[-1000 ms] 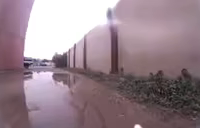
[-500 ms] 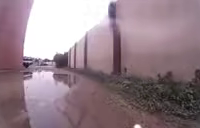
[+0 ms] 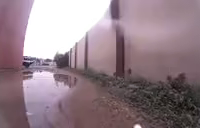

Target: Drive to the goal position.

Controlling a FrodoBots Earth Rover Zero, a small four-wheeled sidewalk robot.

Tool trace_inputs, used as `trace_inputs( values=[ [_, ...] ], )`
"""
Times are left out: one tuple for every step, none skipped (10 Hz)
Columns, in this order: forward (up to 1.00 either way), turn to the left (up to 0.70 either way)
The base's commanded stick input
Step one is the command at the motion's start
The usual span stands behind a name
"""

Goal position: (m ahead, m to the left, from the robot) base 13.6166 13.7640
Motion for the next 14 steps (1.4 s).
trace_inputs(
  values=[
    [0.70, 0.36],
    [0.70, 0.36],
    [0.70, 0.36],
    [0.70, 0.36],
    [0.70, 0.36],
    [0.70, 0.36],
    [0.70, 0.36],
    [0.70, 0.36],
    [0.70, 0.36],
    [0.70, 0.36],
    [0.70, 0.36],
    [0.70, 0.36],
    [0.70, 0.36],
    [0.70, 0.36]
  ],
)
